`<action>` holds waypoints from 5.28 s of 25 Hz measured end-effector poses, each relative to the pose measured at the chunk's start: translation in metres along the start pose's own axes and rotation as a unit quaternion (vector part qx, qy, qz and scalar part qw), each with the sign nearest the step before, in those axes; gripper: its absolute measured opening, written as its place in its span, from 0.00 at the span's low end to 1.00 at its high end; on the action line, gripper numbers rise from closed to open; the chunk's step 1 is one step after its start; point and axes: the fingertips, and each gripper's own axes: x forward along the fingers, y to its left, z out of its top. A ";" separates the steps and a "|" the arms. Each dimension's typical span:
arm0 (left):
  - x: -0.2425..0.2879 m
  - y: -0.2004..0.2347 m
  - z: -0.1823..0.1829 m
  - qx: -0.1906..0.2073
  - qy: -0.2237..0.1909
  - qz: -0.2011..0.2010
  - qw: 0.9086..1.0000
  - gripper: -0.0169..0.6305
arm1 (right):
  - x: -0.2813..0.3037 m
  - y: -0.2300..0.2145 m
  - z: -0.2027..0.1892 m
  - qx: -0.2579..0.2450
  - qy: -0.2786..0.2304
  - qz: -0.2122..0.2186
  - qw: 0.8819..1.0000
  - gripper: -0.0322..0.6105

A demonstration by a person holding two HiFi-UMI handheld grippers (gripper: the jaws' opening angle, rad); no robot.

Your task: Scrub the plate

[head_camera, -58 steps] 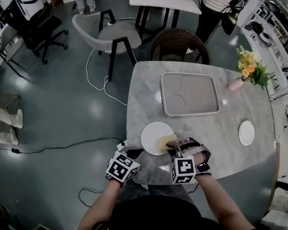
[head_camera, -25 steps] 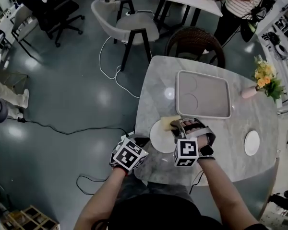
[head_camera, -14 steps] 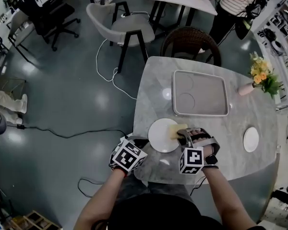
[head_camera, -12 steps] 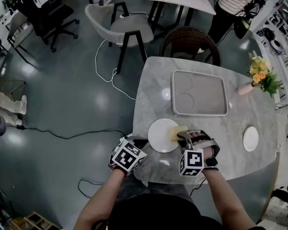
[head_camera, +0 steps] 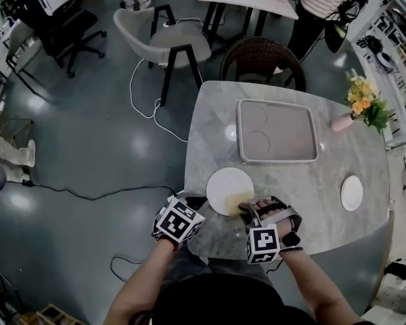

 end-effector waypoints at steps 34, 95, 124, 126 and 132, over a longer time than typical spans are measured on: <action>0.003 0.005 0.008 -0.003 -0.006 -0.013 1.000 0.05 | 0.028 -0.083 -0.012 0.053 0.027 -0.060 0.996 0.17; -0.071 -0.043 0.094 0.051 -0.239 0.053 0.968 0.05 | -0.100 -0.074 0.017 0.599 -0.406 -0.087 0.684 0.17; -0.069 -0.044 0.092 0.050 -0.234 0.036 0.970 0.05 | -0.097 -0.072 0.005 0.621 -0.377 -0.106 0.679 0.17; -0.070 -0.043 0.089 0.049 -0.233 0.038 0.971 0.05 | -0.096 -0.071 0.006 0.622 -0.377 -0.105 0.678 0.17; -0.073 -0.042 0.083 0.046 -0.228 0.040 0.972 0.05 | -0.096 -0.071 0.011 0.622 -0.381 -0.099 0.676 0.17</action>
